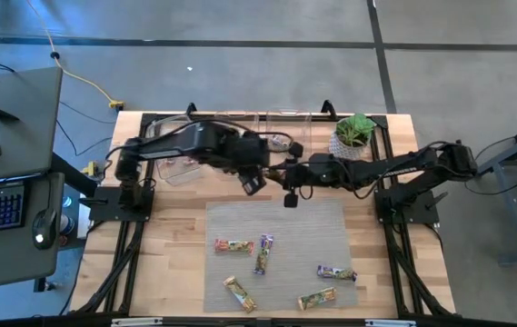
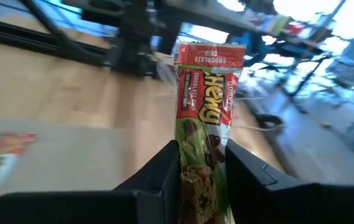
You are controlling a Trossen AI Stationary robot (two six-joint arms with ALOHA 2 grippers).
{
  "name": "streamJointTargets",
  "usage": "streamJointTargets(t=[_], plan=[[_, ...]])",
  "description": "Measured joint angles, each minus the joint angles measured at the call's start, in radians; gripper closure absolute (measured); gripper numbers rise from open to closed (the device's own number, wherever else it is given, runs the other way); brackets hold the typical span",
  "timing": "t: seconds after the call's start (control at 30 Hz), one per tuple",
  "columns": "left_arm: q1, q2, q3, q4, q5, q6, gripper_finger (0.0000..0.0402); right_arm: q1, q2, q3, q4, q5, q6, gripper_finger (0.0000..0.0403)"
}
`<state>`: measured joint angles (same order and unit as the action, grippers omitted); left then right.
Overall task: Pick and place Granola Bars by type
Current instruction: Put the red granola bar into the left transparent bin
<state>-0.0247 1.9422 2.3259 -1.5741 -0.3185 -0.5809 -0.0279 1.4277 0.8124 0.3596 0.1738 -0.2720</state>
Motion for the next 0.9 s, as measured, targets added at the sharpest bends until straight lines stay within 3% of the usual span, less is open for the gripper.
streamJointTargets(t=[0.2, 0.53, 0.9], plan=[[0.045, 0.072, 0.000, 0.003, 0.048, -0.018, 0.0208, 0.002, 0.000, 0.000, 0.004, 0.081, -0.009, 0.0309], [0.071, 0.094, 0.000, 0.082, 0.042, 0.033, 0.0208, 0.002, 0.000, 0.000, 0.020, 0.080, -0.007, 0.0309], [0.071, 0.091, 0.000, 0.138, 0.118, 0.028, 0.0208, 0.003, 0.000, -0.001, 0.085, 0.073, -0.026, 0.0308]])
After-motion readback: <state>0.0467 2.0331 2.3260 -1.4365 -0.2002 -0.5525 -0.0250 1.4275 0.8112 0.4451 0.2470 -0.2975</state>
